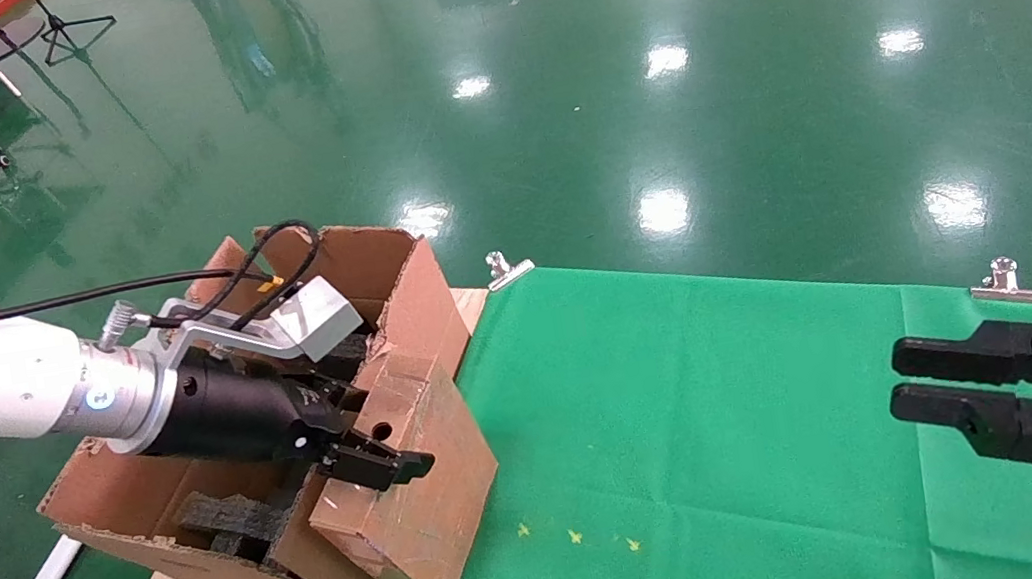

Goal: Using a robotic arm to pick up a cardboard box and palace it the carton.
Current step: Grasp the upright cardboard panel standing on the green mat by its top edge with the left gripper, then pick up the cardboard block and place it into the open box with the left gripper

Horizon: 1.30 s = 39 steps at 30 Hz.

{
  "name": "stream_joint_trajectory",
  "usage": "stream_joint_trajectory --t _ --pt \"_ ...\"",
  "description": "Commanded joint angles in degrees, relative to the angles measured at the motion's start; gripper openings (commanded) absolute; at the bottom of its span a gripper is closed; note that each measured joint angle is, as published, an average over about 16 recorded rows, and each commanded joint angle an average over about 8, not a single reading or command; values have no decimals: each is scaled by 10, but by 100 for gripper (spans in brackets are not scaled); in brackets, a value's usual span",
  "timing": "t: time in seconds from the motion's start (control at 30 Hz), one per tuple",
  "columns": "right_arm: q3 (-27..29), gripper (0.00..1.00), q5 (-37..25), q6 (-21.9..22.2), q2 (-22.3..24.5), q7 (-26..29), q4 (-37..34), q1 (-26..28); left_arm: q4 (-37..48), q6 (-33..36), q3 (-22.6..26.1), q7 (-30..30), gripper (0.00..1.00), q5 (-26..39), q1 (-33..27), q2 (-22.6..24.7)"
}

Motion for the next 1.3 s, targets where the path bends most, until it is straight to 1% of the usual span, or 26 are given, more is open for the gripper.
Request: stream_joint_trajectory --t 0.03,0.57,0.73,0.83,1.03,1.17,1.3 --pt "0 100 0 0 0 0 0 0 0 0 0 0 0 0 0 0" --pt "0 100 0 0 0 0 0 0 1 -2 -2 -1 0 -1 1 -1" --pt "0 100 0 0 0 0 0 0 9 -2 -2 11 0 -4 -3 2" --pt "0 100 0 0 0 0 0 0 14 -1 -5 34 0 -13 -11 2" --pt "0 100 0 0 0 0 0 0 21 6 -19 113 0 -37 -50 -1" --pt "0 100 0 0 0 0 0 0 40 10 -41 160 0 -60 -95 -6" --pt "0 100 0 0 0 0 0 0 83 14 -68 202 0 -85 -151 -14"
